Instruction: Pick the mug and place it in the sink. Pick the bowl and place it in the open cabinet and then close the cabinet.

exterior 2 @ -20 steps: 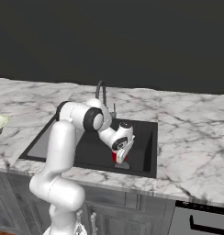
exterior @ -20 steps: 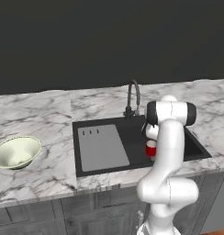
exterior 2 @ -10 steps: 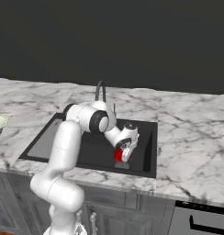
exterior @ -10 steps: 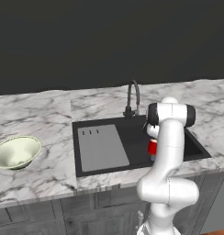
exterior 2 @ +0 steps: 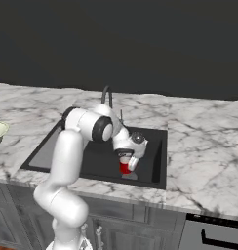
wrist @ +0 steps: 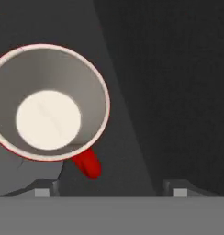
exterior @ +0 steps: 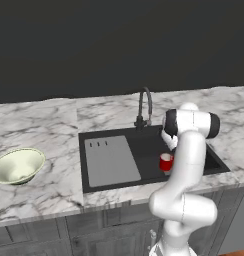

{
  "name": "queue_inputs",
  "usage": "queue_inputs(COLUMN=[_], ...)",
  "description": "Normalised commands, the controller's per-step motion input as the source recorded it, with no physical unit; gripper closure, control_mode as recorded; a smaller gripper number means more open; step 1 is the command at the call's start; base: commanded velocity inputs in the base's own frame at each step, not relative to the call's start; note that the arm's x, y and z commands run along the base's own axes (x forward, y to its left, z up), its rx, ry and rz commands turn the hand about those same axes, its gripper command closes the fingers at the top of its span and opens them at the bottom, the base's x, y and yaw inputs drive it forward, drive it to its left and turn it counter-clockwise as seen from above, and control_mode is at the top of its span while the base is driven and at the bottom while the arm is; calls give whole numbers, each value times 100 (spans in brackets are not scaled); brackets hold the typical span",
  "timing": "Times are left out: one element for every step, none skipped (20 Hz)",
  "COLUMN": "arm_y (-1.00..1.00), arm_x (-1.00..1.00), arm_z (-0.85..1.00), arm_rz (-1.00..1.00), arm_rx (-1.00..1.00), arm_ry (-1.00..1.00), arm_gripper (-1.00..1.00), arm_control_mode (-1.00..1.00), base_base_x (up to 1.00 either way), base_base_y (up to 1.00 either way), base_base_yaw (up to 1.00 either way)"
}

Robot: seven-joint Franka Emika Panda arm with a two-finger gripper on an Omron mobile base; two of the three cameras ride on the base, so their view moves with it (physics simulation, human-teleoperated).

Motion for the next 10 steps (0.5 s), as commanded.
queue_inputs(arm_y=[4, 1, 0, 0, 0, 0, 0, 0, 0, 6], arm_x=[-81, -75, -60, -56, -56, -59, -56, -48, -42, -6], arm_z=[9, 19, 33, 40, 34, 36, 42, 31, 34, 56], arm_rz=[0, 0, 0, 0, 0, 0, 0, 0, 0, 0], arm_rx=[0, 0, 0, 0, 0, 0, 0, 0, 0, 0], arm_ry=[-41, -39, -34, -31, -27, -27, -24, -20, -17, -5], arm_gripper=[-100, -100, -100, -100, -100, -100, -100, -100, -100, -100], arm_control_mode=[-100, -100, -100, -100, -100, -100, -100, -100, -100, -100], base_base_x=[0, 0, 0, 0, 0, 0, 0, 0, 0, 0], base_base_y=[0, 0, 0, 0, 0, 0, 0, 0, 0, 0], base_base_yaw=[0, 0, 0, 0, 0, 0, 0, 0, 0, 0])
